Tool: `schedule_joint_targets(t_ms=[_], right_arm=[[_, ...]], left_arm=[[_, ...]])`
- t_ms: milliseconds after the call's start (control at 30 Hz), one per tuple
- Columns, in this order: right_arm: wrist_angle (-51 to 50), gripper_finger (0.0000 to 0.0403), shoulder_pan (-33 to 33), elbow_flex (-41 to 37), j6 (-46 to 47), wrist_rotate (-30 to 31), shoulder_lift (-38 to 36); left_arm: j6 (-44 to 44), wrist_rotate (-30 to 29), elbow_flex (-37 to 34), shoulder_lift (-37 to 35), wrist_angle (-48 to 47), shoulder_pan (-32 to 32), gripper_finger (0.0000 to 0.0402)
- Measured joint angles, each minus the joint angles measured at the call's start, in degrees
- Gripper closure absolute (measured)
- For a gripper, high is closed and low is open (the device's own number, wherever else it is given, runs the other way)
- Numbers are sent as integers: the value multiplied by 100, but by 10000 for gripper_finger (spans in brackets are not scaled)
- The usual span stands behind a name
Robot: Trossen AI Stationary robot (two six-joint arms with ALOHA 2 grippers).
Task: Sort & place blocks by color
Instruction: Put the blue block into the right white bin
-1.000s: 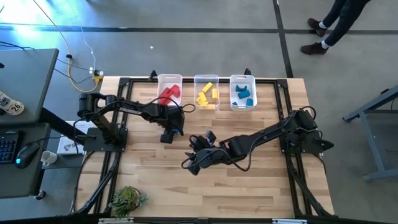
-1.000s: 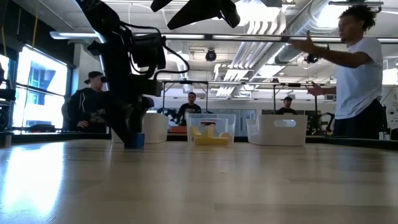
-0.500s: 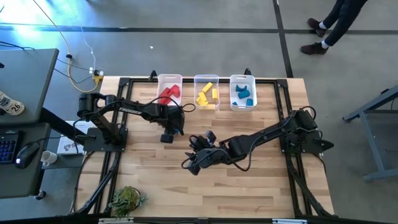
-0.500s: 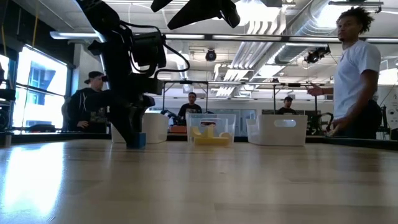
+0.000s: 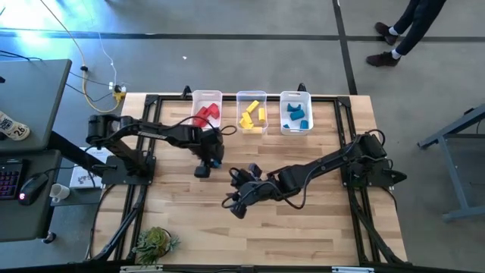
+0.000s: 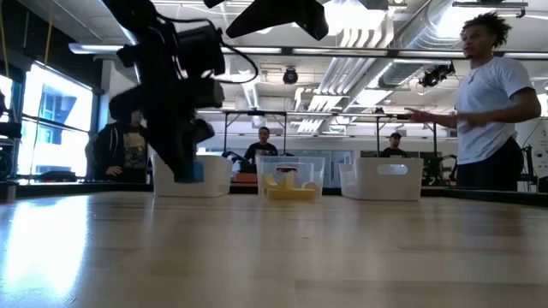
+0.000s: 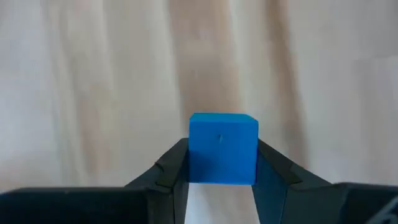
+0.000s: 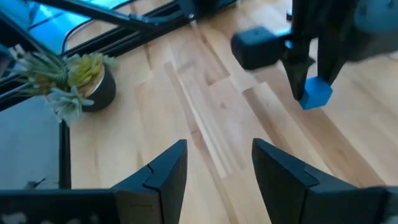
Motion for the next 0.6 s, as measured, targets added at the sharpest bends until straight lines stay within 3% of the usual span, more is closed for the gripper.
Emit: schedule_joint_targets(t_ms=[300,600], right_arm=[[-11,235,0,0,0,-255,0],[-7,226,2,0,-731,37,0]], left_arm=[[-385,821,0,-887,264,-470,297],[-1359,697,0,-1504,974,-1168,297]])
